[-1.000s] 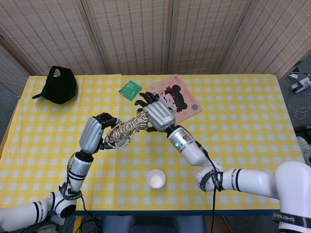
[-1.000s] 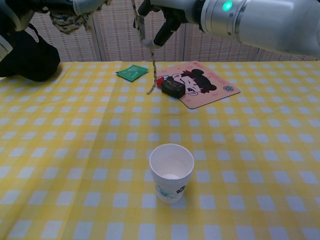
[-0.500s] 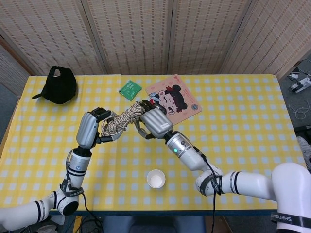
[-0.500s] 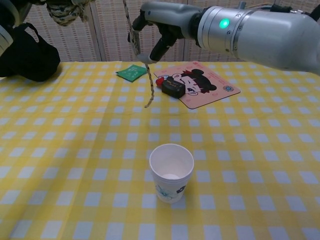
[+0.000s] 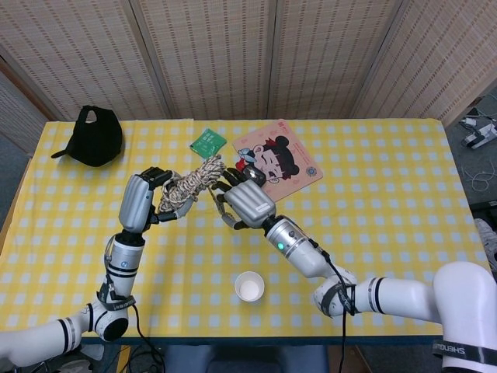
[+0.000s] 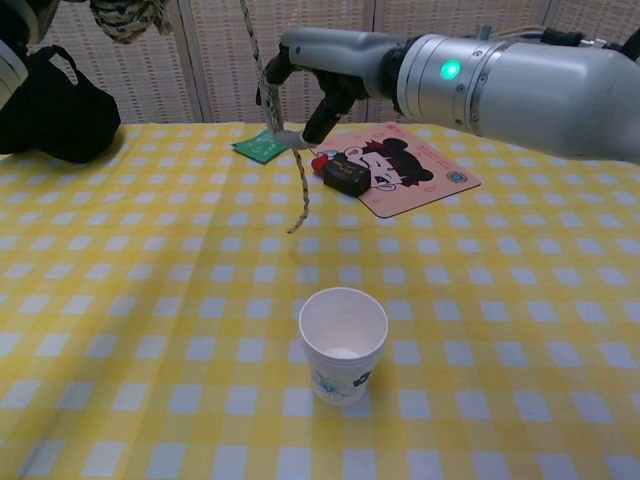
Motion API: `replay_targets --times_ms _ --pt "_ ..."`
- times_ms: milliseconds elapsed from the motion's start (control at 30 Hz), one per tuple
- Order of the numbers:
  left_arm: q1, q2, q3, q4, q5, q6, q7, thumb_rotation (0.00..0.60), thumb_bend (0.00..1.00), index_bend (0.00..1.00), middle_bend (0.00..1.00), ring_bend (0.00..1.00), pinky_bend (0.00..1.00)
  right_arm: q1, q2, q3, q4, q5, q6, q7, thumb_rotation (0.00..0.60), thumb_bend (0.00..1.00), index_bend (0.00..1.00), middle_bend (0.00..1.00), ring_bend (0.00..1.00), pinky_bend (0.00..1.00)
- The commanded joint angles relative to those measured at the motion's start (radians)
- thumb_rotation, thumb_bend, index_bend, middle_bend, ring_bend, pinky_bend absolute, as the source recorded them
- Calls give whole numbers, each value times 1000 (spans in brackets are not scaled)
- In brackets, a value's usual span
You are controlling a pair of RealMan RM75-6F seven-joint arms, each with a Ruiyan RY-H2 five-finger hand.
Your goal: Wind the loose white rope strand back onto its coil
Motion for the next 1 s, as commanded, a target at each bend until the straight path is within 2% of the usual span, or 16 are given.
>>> replay_targets --times_ms 33,233,667,833,900,933,1000 --pt "0 -2 1 5 4 4 2 600 358 777 811 640 493 -2 0 2 0 -5 2 2 600 430 615 228 0 0" --pt "-2 -8 -8 17 0 10 4 600 358 777 811 640 493 -8 5 -2 -6 -9 -2 0 600 430 614 228 0 0" --pt "-10 -14 -59 39 -68 -2 11 600 358 776 811 640 493 -25 11 -49 -46 -45 -10 -40 600 430 614 228 0 0" --pt "-9 -12 -58 42 -68 0 8 600 358 776 811 640 493 -24 8 -48 -46 -37 -14 -50 600 427 614 223 0 0" --pt "-7 -11 -53 44 -62 3 5 600 358 776 811 641 493 -23 10 -45 -48 -26 -17 -54 600 406 581 201 0 0" --pt "-6 -11 -51 46 -60 4 4 600 358 776 811 640 493 -24 12 -43 -49 -21 -18 -55 600 380 526 183 0 0" --pt "-4 -10 -48 49 -57 6 1 600 358 776 811 640 493 -25 17 -36 -55 -10 -15 -55 600 322 357 142 0 0"
